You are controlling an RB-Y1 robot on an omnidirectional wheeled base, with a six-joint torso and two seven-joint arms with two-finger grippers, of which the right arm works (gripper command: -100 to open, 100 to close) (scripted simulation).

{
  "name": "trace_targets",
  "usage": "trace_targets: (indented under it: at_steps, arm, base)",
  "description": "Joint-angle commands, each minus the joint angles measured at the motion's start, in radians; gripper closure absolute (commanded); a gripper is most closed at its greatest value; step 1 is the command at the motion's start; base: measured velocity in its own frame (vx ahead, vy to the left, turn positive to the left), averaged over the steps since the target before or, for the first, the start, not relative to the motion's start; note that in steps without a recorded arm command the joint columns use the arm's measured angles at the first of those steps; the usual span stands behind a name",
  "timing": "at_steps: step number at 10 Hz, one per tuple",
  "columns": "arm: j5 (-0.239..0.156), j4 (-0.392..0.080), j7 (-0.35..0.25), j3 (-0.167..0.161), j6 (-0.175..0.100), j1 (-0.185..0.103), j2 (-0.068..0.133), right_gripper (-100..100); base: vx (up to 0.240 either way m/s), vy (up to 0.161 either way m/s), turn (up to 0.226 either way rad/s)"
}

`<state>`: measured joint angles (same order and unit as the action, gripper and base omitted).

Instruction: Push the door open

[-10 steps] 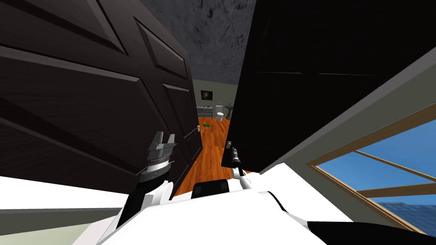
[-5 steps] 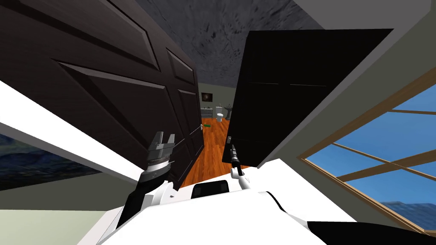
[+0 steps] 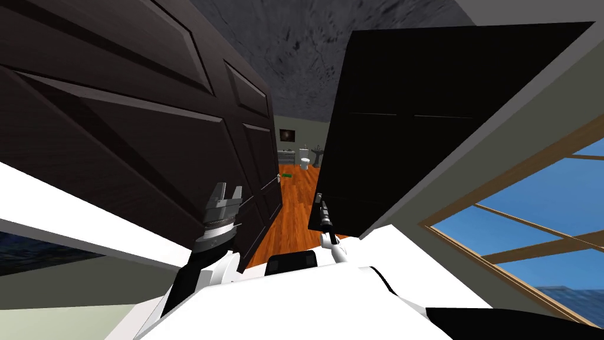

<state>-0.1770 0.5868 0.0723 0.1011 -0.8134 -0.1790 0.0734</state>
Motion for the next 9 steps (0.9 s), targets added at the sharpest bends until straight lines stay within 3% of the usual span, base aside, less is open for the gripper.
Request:
trace_targets:
  at_steps: [1, 6, 7, 9]
  arm:
    - [-0.002, -0.007, 0.000, 0.003, -0.008, -0.002, 0.003, -100]
    - [-0.005, -0.007, 0.002, 0.008, -0.016, 0.003, 0.000, -100]
    - [-0.005, -0.007, 0.002, 0.008, -0.016, 0.003, 0.000, 100]
    - [-0.005, -0.007, 0.002, 0.008, -0.016, 0.003, 0.000, 100]
  base:
    - [0.211, -0.044, 0.041]
    - [0.178, -0.020, 0.025]
    - [-0.020, 0.004, -0.010]
    - [-0.030, 0.004, 0.006]
